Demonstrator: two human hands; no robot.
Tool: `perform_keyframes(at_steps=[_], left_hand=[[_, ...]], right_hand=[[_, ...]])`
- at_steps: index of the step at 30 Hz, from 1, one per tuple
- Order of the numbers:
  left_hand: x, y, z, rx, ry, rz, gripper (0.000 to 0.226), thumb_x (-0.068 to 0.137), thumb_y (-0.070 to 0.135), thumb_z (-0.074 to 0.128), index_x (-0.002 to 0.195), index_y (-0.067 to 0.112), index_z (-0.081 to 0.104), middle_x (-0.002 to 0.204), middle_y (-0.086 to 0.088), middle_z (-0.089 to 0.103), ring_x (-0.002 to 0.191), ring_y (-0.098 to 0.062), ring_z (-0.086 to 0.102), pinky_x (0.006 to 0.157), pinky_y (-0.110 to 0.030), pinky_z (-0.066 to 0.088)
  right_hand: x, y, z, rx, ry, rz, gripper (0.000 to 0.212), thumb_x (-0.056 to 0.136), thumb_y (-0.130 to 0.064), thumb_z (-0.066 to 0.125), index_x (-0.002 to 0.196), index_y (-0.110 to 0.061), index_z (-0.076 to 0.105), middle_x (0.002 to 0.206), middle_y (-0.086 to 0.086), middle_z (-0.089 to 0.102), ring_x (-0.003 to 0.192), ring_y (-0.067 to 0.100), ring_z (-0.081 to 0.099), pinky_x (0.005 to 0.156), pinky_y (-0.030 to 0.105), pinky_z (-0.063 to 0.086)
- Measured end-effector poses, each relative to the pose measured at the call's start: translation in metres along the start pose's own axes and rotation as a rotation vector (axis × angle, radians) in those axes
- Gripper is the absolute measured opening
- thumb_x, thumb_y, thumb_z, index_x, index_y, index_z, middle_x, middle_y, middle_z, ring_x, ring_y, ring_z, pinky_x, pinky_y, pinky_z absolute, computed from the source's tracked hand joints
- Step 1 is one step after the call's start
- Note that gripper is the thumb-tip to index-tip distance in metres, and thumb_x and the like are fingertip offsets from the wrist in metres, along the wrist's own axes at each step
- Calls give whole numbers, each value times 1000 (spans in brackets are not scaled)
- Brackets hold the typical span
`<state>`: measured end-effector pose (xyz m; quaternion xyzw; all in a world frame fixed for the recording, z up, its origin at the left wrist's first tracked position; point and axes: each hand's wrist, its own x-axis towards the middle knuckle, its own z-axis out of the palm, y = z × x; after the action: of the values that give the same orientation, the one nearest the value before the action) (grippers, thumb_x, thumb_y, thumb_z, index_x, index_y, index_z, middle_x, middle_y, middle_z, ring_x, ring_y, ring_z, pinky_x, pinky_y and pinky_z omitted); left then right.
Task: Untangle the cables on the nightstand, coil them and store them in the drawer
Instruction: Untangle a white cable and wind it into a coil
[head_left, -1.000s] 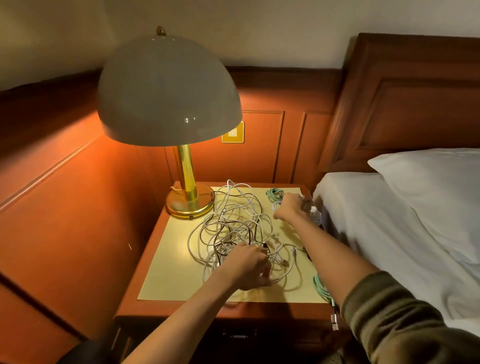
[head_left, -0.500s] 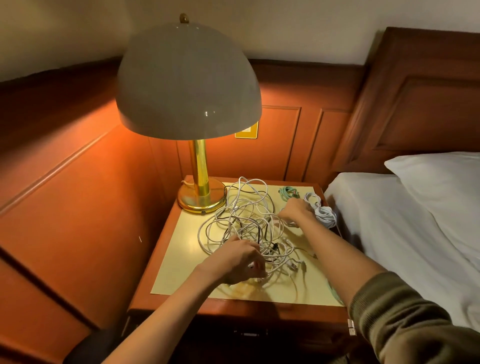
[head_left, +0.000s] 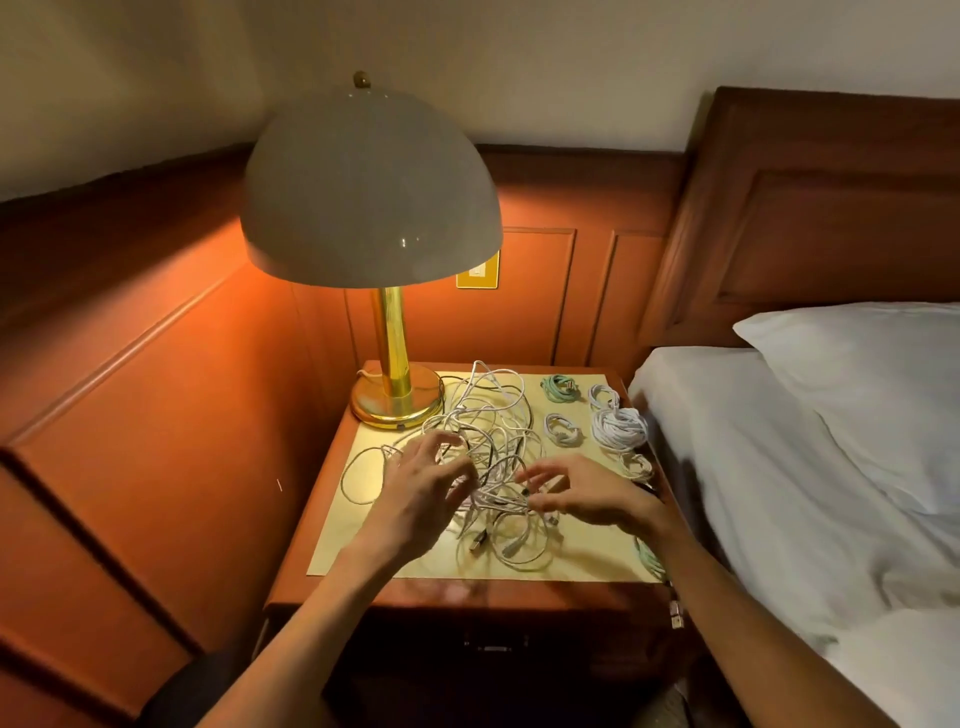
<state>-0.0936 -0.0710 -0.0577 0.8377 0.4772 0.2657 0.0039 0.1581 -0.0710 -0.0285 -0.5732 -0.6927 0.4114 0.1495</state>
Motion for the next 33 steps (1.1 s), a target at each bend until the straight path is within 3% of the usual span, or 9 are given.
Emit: perform_keyframes(at_steps=[5,8,12,16,20,23,29,31,33], left_hand=[[8,7,-12,70,40,14,14,94,39,58,98,27,65,118,1,58,91,-13,62,64,-29,58],[18,13,-20,-29,75,20,12,98,37,56,99,27,62,103,8,62,73,-8,59,54,-18,46],[43,16,-37,-148,182,69,11,99,32,57,98,23,64,95,6,71,66,-6,61,52,-27,54],[58,29,-51,-204,218,176,21,100,37,52,98,21,66,89,8,71,66,-7,62,54,-31,55],[59,26,-46,-310,264,158,23,101,40,52,105,22,66,102,7,70,79,-5,67,63,-33,59],[44,20,-25,-427,384,109,28,104,32,49,124,13,55,119,-5,64,93,-4,64,73,-32,61],[18,36,27,-576,681,-18,34,94,13,60,116,17,34,122,-17,38,110,-28,53,77,-37,60],[17,33,31,-577,633,-128,40,92,23,61,121,18,34,127,-14,39,114,-25,51,86,-40,58],[15,25,32,-452,325,-132,52,95,43,59,135,21,35,134,-8,46,117,-19,50,96,-42,50]], right_hand=[[-5,-11,30,-32,251,-6,25,92,-38,70,107,-19,75,108,-1,72,100,15,66,92,43,55],[-7,-28,28,48,348,-63,63,78,-45,82,135,-30,58,127,0,58,113,15,56,96,37,51],[-1,-46,24,-100,349,-63,94,66,-66,80,148,-36,44,151,-1,41,138,23,31,116,52,28],[10,-61,21,22,456,-162,68,73,-63,77,120,-16,68,129,7,61,119,22,54,91,33,49],[8,-75,16,186,448,-239,27,89,-39,71,89,-12,74,91,1,73,83,11,64,57,10,44],[1,-80,13,255,451,-296,27,89,-35,71,87,-9,76,70,2,72,60,13,66,55,23,52],[-5,-96,5,262,404,-295,18,90,-17,71,101,-2,74,83,10,76,67,24,74,63,31,62],[-10,-98,-2,380,448,-262,20,90,-15,70,105,-1,73,86,12,76,68,24,73,62,29,62],[-17,-101,-11,503,447,-256,21,91,-11,68,108,1,72,88,15,75,69,23,73,64,29,62]])
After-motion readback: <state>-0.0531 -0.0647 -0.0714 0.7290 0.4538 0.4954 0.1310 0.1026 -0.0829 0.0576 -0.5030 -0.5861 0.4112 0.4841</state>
